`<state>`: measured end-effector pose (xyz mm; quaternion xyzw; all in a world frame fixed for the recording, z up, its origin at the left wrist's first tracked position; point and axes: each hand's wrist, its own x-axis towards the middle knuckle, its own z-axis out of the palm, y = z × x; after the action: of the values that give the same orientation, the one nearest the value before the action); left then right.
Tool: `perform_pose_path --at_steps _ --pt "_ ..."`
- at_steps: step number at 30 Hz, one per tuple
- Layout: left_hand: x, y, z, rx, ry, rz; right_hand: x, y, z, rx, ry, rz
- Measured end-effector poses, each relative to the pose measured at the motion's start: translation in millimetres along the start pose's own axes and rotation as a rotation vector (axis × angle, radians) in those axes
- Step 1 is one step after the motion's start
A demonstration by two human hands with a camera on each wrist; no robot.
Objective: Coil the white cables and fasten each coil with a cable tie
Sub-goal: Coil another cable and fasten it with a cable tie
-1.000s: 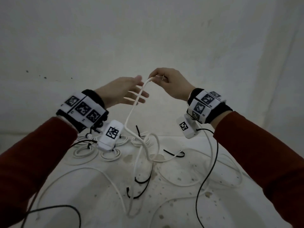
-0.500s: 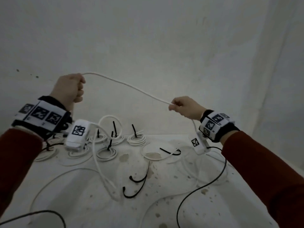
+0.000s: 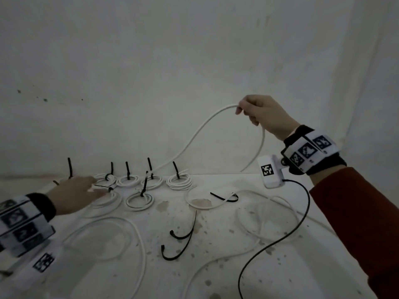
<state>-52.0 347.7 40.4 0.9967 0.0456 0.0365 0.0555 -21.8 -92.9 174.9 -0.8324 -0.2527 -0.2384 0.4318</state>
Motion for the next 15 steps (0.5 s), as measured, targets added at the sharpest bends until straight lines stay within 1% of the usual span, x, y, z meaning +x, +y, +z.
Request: perform_pose_path --at_steps 1,2,4,6,8,10,12,13,14,15 --pt "-6 7 -3 0.019 0.001 0.066 1 -9 5 -0.082 -0.032 -0.052" --pt "-12 18 -10 -0.026 0.032 0.124 1 -17 13 -0.155 -0.065 -0.092" --pt "-23 45 -31 -0.205 0.128 0.242 0 -29 30 -0.239 -0.109 -0.148" --pt "-31 80 -51 -0.387 0.195 0.371 0 -38 48 -0.239 -0.117 -0.187" --pt "-35 112 -62 -0.557 0.192 0.47 0 -47 63 -0.203 -0.114 -0.218" --pt "-35 142 -63 -0.7 0.161 0.537 1 -53 73 -0.182 -0.101 -0.245" --pt "-35 169 -61 -0.952 0.14 0.585 2 -57 77 -0.165 -0.073 -0.256" --pt "-36 179 -62 -1.092 0.144 0.574 2 -57 76 -0.154 -0.054 -0.254" --pt "-35 184 -64 -1.187 0.178 0.55 2 -56 74 -0.14 -0.038 -0.24" --pt "-33 185 -66 -1.228 0.227 0.526 2 -53 69 -0.108 -0.032 -0.206"
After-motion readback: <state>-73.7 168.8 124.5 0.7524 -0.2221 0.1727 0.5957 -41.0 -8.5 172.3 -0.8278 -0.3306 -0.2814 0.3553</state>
